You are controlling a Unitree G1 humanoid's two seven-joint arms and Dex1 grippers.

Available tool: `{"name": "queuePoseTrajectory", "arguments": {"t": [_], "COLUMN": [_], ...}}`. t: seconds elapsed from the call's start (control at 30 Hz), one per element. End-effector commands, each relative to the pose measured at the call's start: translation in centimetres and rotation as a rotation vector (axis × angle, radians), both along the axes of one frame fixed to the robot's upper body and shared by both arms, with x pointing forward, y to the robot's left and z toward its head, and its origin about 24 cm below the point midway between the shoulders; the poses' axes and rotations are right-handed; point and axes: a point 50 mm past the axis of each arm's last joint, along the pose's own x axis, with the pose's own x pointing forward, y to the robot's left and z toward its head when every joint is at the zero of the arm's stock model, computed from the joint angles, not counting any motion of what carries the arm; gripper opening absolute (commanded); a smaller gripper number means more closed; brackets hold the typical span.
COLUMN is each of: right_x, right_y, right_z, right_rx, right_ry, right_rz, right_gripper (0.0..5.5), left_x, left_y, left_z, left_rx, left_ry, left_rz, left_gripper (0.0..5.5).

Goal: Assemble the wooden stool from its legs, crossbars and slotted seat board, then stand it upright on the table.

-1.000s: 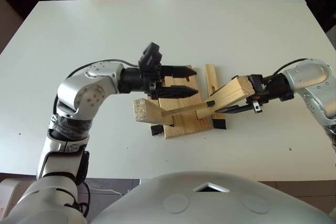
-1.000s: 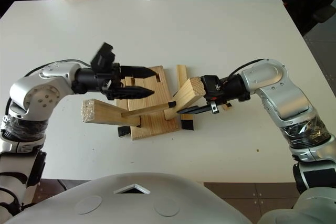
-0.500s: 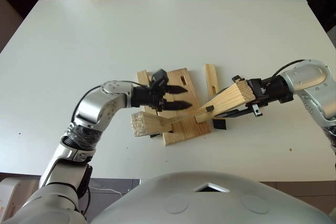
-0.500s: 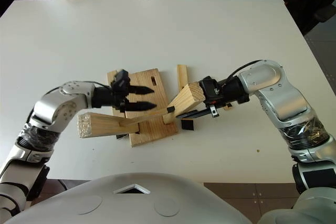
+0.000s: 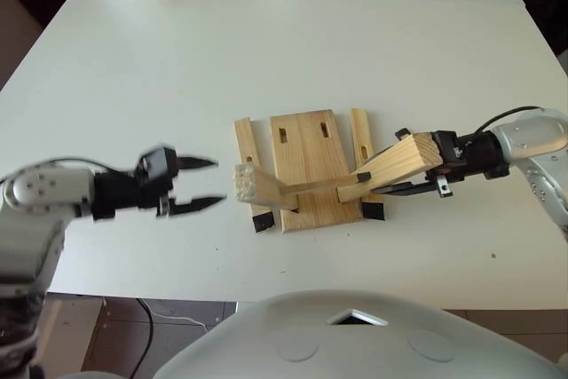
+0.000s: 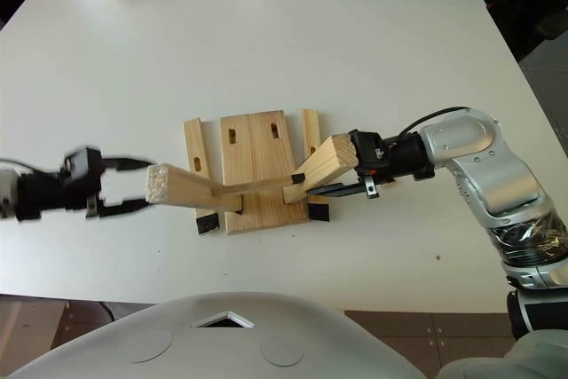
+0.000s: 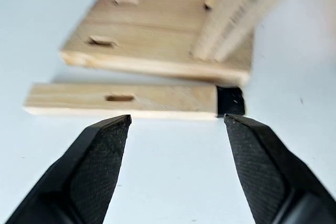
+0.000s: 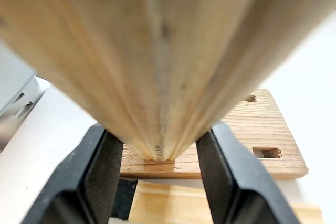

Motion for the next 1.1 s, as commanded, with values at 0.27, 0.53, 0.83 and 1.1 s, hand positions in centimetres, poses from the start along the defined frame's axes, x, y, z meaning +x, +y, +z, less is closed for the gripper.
{"name": "queuePoseTrajectory", "arguments": {"t": [0.27, 0.53, 0.83, 1.1], "right_x": [0.1, -0.3, -0.5, -0.6], "right_y": [-0.9, 1.2, 4.4, 5.7], "right_z": [-2.0, -3.2, -4.3, -4.9], "right_rx": [-0.222, -0.242, -0.258, -0.25], "right_ry": [0.088, 0.104, 0.106, 0.119], "right_rz": [-0.006, 0.091, 0.233, 0.256], "right_gripper": [2.02, 2.02, 2.02, 2.02], "left_x": [0.5, 1.7, 3.9, 3.9], "left_y": [-6.3, -9.2, -11.2, -12.8], "left_z": [0.3, -0.6, -1.4, -1.4], "left_rx": [-0.174, -0.222, -0.264, -0.287], "left_ry": [-0.115, -0.074, -0.02, -0.015], "left_rz": [-0.039, -0.116, -0.157, -0.211], "left_gripper": [3.31, 3.31, 3.31, 3.31]}}
